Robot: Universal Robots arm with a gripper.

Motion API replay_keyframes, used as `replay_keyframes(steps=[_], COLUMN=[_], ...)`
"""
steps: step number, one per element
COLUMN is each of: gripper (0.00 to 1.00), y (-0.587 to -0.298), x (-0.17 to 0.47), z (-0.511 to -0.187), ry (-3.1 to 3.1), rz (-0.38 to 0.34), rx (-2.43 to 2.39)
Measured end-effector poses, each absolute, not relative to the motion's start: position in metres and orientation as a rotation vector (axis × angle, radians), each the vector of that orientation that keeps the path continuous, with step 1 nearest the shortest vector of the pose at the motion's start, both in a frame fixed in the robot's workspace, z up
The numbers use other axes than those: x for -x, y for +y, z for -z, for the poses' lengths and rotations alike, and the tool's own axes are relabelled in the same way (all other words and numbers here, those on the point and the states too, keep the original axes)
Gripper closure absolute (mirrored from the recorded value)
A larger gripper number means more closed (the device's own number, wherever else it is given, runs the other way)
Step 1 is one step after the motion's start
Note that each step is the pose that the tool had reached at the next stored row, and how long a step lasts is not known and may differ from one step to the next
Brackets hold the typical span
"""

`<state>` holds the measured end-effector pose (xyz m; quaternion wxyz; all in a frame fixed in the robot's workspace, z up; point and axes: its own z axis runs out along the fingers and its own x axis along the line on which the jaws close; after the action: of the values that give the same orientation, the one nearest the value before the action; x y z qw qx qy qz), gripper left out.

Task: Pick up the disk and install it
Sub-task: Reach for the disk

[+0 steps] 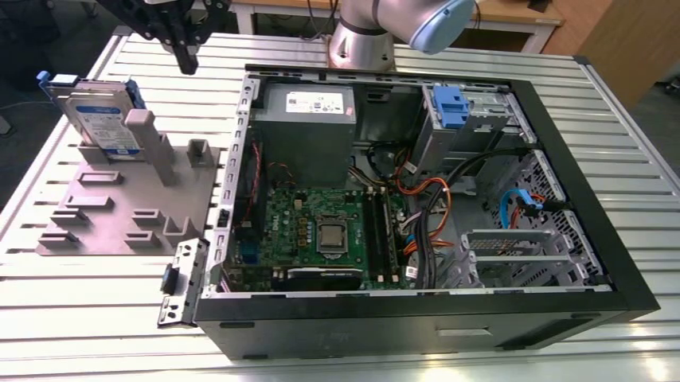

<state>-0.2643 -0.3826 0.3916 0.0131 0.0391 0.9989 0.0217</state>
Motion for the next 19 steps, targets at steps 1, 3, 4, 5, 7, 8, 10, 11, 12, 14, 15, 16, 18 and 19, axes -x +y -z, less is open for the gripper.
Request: replay_keyframes(steps=[1, 3, 4, 5, 7, 8, 10, 11, 12, 14, 15, 16, 18, 19], gripper=[0.89, 0.89, 0.89, 0.89, 0.89, 0.89, 0.89, 0.89, 0.89, 0.89, 0.89, 0.89, 0.89, 0.89], y=[-0.383, -0.383, -0.383, -0.383, -0.383, -0.383, -0.383, -0.383, -0.383, -0.383, -0.383, -0.383, -0.383, -0.383], x=[0.265, 0.266, 0.267, 0.268, 0.269, 0.27, 0.272, 0.272, 0.273, 0.275, 0.276, 0.277, 0.279, 0.279], z=[-0.392, -0.392, -0.392, -0.391, -0.391, -0.391, -0.391, -0.391, -0.391, -0.391, -0.391, -0.391, -0.391, -0.391], ry=[3.112, 3.112, 3.112, 3.112, 3.112, 3.112, 3.112, 3.112, 3.112, 3.112, 3.112, 3.112, 3.112, 3.112], rz=[-0.067, -0.068, -0.068, -0.068, -0.068, -0.068, -0.068, -0.068, -0.068, -0.068, -0.068, -0.068, -0.068, -0.068], rx=[-0.122, -0.122, -0.122, -0.122, -0.122, -0.122, -0.122, -0.122, -0.122, -0.122, -0.122, -0.122, -0.122, -0.122])
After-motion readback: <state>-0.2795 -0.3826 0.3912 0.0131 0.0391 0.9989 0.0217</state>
